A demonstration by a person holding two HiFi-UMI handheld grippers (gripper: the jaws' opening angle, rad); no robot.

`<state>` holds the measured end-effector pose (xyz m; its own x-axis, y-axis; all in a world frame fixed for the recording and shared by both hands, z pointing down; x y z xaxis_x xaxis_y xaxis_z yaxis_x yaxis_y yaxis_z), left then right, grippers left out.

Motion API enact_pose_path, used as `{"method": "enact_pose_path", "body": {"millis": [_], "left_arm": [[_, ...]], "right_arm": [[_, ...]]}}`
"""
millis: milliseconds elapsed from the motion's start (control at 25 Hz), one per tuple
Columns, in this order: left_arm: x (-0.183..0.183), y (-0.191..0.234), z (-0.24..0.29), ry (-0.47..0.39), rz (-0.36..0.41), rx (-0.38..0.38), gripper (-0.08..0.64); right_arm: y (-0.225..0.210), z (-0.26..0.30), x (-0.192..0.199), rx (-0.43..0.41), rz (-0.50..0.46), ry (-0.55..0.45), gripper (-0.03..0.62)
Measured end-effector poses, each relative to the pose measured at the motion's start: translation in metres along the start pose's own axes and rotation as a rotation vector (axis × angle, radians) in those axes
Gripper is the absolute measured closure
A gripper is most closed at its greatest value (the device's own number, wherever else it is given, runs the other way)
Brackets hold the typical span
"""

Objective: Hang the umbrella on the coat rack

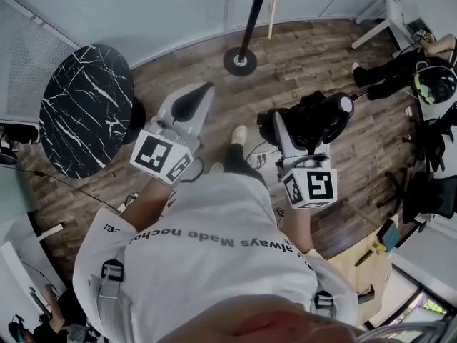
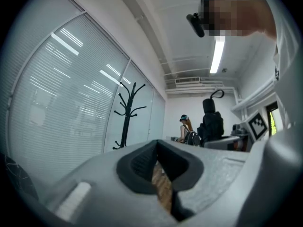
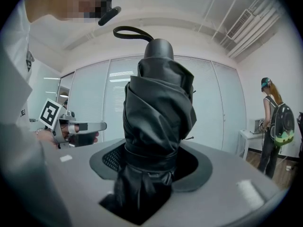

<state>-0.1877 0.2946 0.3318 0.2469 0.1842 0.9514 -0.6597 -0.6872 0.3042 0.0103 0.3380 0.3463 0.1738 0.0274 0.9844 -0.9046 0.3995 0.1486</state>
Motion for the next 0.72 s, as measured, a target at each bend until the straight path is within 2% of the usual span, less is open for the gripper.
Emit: {"method": "enact_pose_path", "body": {"millis": [440,720], "left_arm": [[-0.012,0.035,0.154,0.009,0.029,0.01,0.558],[-0.021,0.062,0.24,0.006,0.041,-0.015,0.558]], "right_arm": [[-0.125,0.088,0.013,0.014,0.046,0.007,0.33],[-0.199,0.143,0.015,0.001,0.034,0.004,0.33]]}}
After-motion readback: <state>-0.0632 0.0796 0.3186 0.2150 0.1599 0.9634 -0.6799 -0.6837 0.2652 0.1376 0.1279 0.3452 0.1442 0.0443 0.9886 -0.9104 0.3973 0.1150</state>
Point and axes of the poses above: the fingertips, and each gripper's own axes: z forward along the fingers, y to its left, x out of its underside, the point moved 4 cm from there along -z, backward along the fingers, and after that the axes turned 11 degrees about -z, right-handed, at the moved point
